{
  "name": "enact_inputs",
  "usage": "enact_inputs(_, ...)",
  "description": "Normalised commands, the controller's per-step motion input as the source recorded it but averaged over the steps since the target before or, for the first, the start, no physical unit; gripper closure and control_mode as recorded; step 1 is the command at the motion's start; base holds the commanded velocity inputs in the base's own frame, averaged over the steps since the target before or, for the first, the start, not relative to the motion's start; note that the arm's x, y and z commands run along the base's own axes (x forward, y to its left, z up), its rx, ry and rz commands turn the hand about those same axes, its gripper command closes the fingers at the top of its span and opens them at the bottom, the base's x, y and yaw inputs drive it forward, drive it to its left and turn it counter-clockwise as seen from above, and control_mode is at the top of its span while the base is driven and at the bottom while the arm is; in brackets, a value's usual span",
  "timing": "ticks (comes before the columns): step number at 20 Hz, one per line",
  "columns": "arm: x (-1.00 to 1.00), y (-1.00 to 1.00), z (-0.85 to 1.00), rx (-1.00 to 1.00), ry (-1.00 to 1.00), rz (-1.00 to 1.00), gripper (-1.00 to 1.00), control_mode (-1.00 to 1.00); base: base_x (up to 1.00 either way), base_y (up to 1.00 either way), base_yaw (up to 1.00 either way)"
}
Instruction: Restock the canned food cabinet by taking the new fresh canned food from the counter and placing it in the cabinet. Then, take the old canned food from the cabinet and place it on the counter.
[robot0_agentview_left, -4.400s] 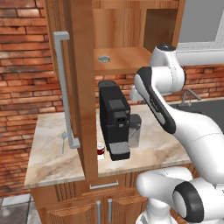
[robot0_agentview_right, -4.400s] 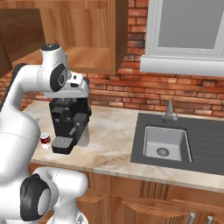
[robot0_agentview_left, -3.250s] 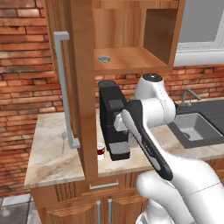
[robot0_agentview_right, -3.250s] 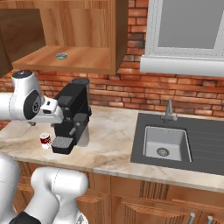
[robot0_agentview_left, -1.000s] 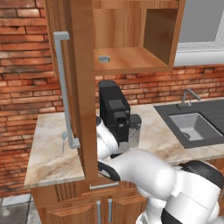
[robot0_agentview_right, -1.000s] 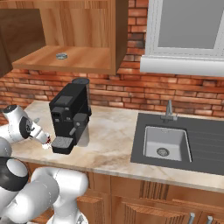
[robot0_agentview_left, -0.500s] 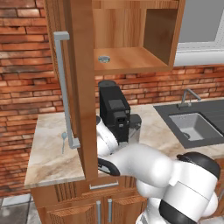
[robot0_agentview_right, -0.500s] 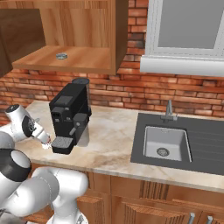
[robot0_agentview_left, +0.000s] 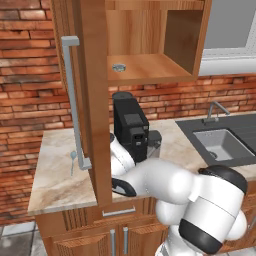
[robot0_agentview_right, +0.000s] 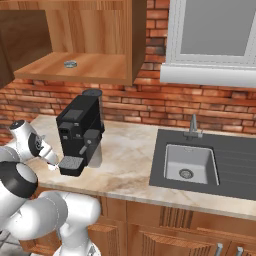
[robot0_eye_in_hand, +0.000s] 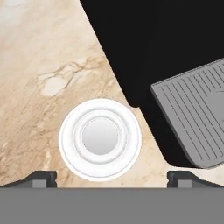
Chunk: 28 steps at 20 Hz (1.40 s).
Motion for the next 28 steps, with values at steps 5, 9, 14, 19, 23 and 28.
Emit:
enact_inputs(5, 0.15, 0.0, -0.06, -0.02, 0.0, -0.01, -1.0, -1.0, 0.0, 0.0, 0.0)
enact_inputs(9, 0.14, 0.0, -0.06, 0.0, 0.0, -0.01, -1.0, -1.0, 0.0, 0.0, 0.0)
enact_inputs(14, 0.08, 0.0, -0.02, 0.0, 0.0, -0.01, 1.0, -1.0, 0.0, 0.0, 0.0)
enact_inputs(19, 0.0, 0.0, 0.0, 0.0, 0.0, 0.0, 1.0, -1.0, 0.0, 0.0, 0.0)
enact_inputs(23, -0.07, 0.0, 0.0, 0.0, 0.0, 0.0, 1.0, -1.0, 0.0, 0.0, 0.0)
enact_inputs(28, -0.65, 0.0, 0.1, 0.0, -0.1, 0.02, 1.0, -1.0, 0.0, 0.0, 0.0)
